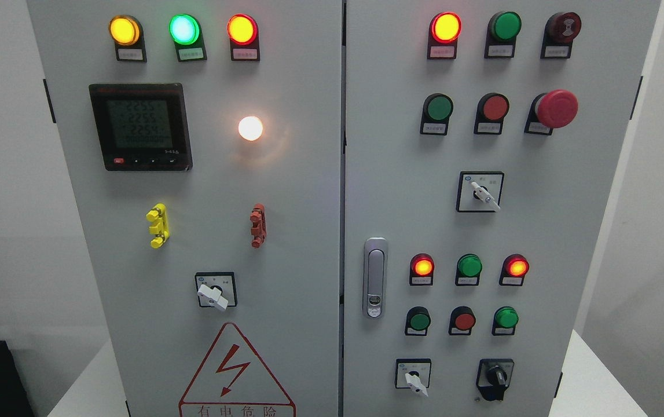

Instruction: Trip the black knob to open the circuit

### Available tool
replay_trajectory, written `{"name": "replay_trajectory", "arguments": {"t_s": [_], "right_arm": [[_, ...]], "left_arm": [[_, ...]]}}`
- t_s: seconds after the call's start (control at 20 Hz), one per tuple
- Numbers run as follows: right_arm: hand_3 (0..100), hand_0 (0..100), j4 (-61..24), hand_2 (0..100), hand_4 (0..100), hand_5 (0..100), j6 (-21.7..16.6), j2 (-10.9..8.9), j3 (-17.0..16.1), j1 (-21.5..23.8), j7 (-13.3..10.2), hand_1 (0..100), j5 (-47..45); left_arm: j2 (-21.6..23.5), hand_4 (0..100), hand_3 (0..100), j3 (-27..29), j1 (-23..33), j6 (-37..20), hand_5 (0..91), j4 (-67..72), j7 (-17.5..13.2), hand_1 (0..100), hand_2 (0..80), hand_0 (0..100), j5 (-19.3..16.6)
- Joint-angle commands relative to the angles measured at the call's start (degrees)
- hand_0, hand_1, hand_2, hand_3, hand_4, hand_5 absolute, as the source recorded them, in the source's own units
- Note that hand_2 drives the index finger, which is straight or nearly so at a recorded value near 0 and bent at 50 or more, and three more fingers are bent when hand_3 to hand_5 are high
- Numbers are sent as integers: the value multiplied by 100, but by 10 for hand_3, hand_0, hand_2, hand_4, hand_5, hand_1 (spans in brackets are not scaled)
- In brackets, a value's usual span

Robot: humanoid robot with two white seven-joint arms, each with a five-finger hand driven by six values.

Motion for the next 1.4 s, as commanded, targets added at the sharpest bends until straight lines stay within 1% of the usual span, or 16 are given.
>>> {"name": "replay_trajectory", "arguments": {"t_s": [0.0, 0.1, 0.2, 0.45, 0.6, 0.85, 1.15, 1.35], "right_arm": [[1000, 69, -295, 0, 892, 904, -80, -18, 24, -12, -168, 123, -12], [1000, 69, -488, 0, 909, 922, -80, -44, 24, -13, -274, 124, -12], [1000, 70, -681, 0, 934, 949, -80, -53, 24, 5, -301, 126, -12], [1000, 88, -1156, 31, 972, 970, -89, -53, 15, 14, -301, 115, -21], [1000, 80, -1472, 40, 981, 974, -63, -36, -20, 14, -301, 119, -56], [1000, 73, -2280, 55, 989, 977, -1, -18, -11, 172, -284, 123, -197], [1000, 68, -2992, 61, 1000, 979, 227, -9, -20, 260, -266, 122, -197], [1000, 60, -3467, 62, 1000, 981, 473, -9, -20, 260, -248, 129, -197]], "left_arm": [[-9, 0, 0, 7, -23, -17, 0, -1, 1, 389, 0, 120, 14], [-9, 0, 0, 7, -14, -17, 0, -1, 1, 389, 0, 120, 14], [-9, 0, 0, 7, -14, -17, 0, -1, 1, 389, 0, 120, 14], [-9, 0, 0, 7, -14, -17, 0, -1, 1, 389, 0, 120, 14], [-9, 0, 0, 7, -23, -17, 0, -1, 1, 389, 0, 120, 14], [-9, 0, 0, 7, -14, -17, 0, -1, 1, 389, 0, 120, 14], [-9, 0, 0, 7, -14, -17, 0, -1, 1, 389, 0, 120, 14], [-9, 0, 0, 7, -14, -17, 0, -1, 1, 389, 0, 120, 14]]}}
